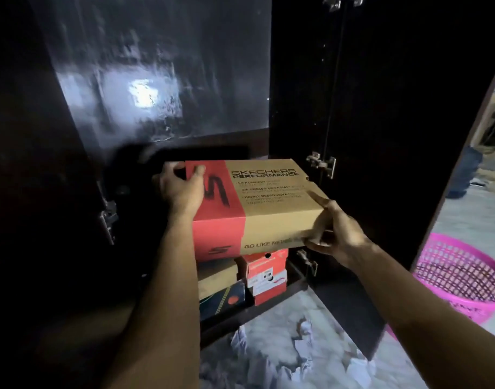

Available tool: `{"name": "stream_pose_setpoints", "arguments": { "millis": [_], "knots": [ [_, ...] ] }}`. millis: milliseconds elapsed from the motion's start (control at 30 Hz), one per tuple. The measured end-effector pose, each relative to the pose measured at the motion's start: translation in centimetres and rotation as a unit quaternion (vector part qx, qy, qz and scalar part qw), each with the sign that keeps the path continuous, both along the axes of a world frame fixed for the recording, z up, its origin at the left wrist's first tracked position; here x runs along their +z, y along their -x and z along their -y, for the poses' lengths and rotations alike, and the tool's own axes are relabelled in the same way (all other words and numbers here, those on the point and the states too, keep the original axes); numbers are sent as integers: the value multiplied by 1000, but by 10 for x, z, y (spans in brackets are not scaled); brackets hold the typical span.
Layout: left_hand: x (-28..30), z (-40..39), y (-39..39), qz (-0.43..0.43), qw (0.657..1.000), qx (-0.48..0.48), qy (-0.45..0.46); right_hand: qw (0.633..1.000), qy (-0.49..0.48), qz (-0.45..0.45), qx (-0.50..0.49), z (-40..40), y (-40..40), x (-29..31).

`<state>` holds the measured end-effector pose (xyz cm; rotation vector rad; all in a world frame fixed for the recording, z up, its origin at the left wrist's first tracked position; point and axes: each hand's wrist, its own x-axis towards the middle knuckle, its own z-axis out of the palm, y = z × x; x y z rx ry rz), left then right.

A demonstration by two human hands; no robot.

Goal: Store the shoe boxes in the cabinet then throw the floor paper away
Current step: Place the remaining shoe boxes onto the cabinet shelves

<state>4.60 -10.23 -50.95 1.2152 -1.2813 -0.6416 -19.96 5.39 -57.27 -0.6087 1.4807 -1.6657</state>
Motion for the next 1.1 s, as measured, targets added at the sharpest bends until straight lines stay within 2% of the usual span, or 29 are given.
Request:
{"name": "stream_pose_setpoints", "arguments": {
  "millis": [67, 167, 267, 367, 467, 600, 867, 967, 1100],
  "knots": [
    [6, -13, -1, 90, 992, 22, 82, 1000, -16, 5, -7, 26, -4, 7],
    [6, -23, 6, 170, 977, -41, 123, 1000, -23, -14, 15, 65, -13, 18],
    [-8, -18, 9, 287, 953, -88, 40, 998, -39, -31, 34, 98, -27, 25],
    [-21, -7, 4, 361, 932, -26, -3, 992, -67, -99, 44, 132, -37, 24],
    [-33, 6, -4, 367, 929, 42, 15, 974, -65, -209, 55, 157, -50, 26],
    [-40, 23, -23, 375, 923, 85, 23, 951, -56, -294, 75, 183, -77, 29],
    [-41, 41, -39, 396, 911, 117, 1, 961, -40, -231, 147, 221, -93, 24],
    [-38, 43, -39, 413, 901, 128, -3, 965, -47, -178, 185, 223, -86, 24],
    [-35, 43, -38, 425, 897, 119, -12, 968, -45, -170, 179, 231, -83, 19]
  ]
}}
